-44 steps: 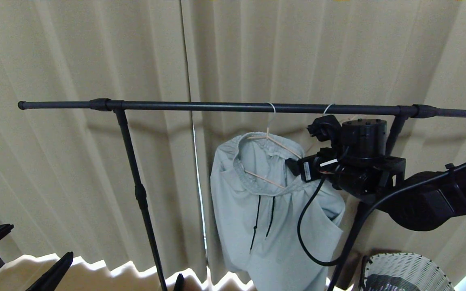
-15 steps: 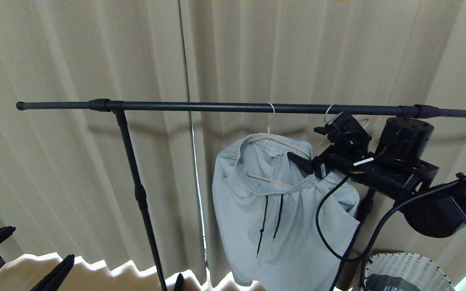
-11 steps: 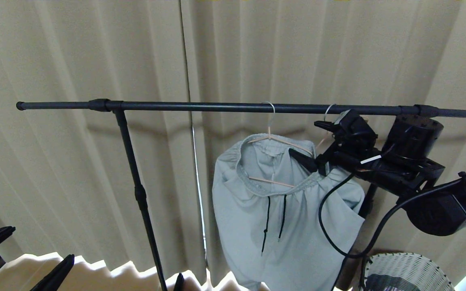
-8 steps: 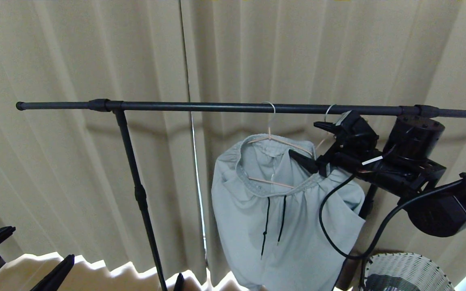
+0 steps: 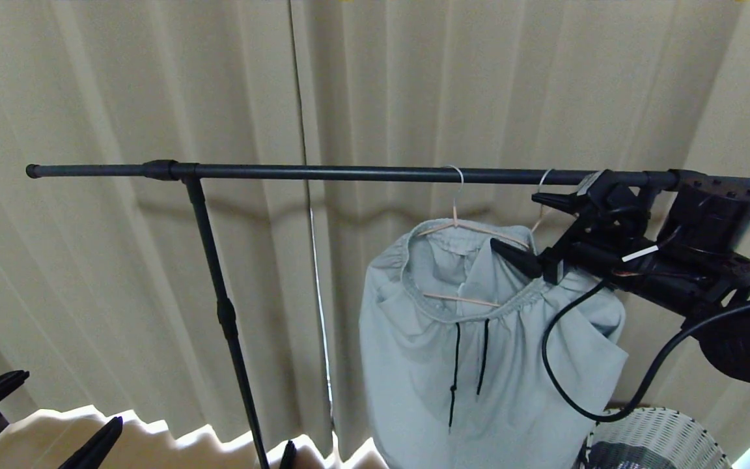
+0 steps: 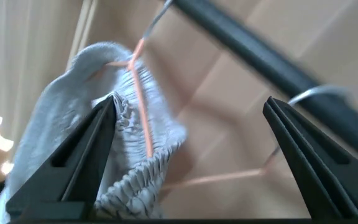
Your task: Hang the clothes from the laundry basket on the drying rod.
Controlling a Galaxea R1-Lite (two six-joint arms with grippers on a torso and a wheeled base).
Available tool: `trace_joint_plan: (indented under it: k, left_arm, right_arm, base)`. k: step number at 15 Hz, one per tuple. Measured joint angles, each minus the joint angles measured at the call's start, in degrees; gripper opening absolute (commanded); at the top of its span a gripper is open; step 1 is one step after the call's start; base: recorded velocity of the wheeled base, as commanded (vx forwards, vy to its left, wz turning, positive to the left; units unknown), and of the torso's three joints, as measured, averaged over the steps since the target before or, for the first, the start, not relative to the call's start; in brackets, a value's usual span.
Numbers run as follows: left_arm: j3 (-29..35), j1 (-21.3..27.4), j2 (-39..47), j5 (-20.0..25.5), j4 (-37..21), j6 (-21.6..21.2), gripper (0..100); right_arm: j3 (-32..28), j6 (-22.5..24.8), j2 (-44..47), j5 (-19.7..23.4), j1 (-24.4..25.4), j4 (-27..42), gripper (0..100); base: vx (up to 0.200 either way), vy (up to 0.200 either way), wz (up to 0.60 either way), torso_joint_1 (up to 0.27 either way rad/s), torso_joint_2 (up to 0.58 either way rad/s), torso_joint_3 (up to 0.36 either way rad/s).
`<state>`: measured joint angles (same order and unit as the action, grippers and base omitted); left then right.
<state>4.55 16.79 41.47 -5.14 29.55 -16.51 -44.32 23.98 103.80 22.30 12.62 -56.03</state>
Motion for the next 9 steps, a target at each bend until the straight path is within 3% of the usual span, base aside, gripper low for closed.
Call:
trace_joint_plan:
  k: [5,9]
  left_arm:
    - [0.00,0.00,0.01,0.00,-0.05,0.00,100]
    - [0.02,0.00,0.00,-0.02,-0.05,0.00,100]
  right_arm:
    - [-0.43,-1.93,-1.38,-1.88,0.77,11.31,100]
    - [-4.16,-9.03,-2.71,-2.90,2.90,21.05,100]
  base:
    - [0.000,0.000,0.00,0.000,0.00,0.000]
    - [0.000,0.000,0.00,0.000,0.00,0.000]
